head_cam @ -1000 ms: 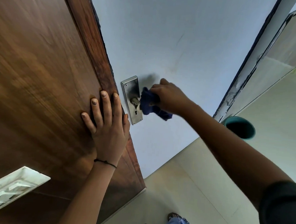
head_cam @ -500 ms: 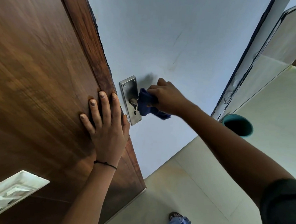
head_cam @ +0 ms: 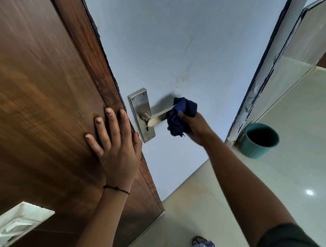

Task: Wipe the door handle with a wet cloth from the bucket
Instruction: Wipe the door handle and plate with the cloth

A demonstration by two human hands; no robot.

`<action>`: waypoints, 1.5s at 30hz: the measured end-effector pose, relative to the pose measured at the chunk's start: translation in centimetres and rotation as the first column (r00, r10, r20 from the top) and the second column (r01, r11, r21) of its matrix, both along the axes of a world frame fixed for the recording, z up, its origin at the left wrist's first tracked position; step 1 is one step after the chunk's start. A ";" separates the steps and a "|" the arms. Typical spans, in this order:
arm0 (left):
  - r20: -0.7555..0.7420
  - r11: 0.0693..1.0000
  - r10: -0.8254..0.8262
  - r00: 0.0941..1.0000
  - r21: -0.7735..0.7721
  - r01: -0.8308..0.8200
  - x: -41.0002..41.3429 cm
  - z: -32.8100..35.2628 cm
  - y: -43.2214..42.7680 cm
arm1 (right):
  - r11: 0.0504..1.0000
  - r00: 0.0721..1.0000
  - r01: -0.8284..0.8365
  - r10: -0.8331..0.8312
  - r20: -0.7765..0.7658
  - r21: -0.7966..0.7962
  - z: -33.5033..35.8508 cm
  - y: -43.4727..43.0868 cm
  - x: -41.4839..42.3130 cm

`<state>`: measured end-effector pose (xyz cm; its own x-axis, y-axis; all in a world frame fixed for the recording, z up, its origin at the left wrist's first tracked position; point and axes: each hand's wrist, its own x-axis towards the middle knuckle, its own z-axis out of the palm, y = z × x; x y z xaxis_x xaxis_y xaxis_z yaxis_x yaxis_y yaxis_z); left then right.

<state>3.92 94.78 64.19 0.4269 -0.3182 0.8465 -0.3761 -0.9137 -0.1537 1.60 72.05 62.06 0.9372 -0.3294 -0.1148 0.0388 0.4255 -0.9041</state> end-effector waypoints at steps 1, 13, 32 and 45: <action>0.001 1.000 0.002 1.000 0.000 -0.002 0.0 0.0 0.0 | 0.994 1.000 0.020 -0.023 0.020 0.107 -0.2 0.9 0.0; -0.007 1.000 -0.011 1.000 0.012 0.011 -0.2 0.1 0.1 | 0.795 0.996 -0.020 -0.035 0.079 0.607 0.7 11.2 0.3; -0.020 1.000 0.003 1.000 0.027 -0.003 -0.1 -0.1 0.1 | 0.211 0.743 0.609 -0.489 0.456 -0.765 3.4 8.0 -2.2; -0.011 1.000 0.010 1.000 0.019 -0.009 0.0 -0.2 0.2 | -0.274 0.839 0.237 -0.425 0.339 -0.932 3.0 1.2 0.9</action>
<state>3.94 94.98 64.04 0.4396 -0.3298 0.8354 -0.3693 -0.9142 -0.1666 2.51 73.22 65.01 0.6525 -0.4070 0.6392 -0.3087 -0.9131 -0.2663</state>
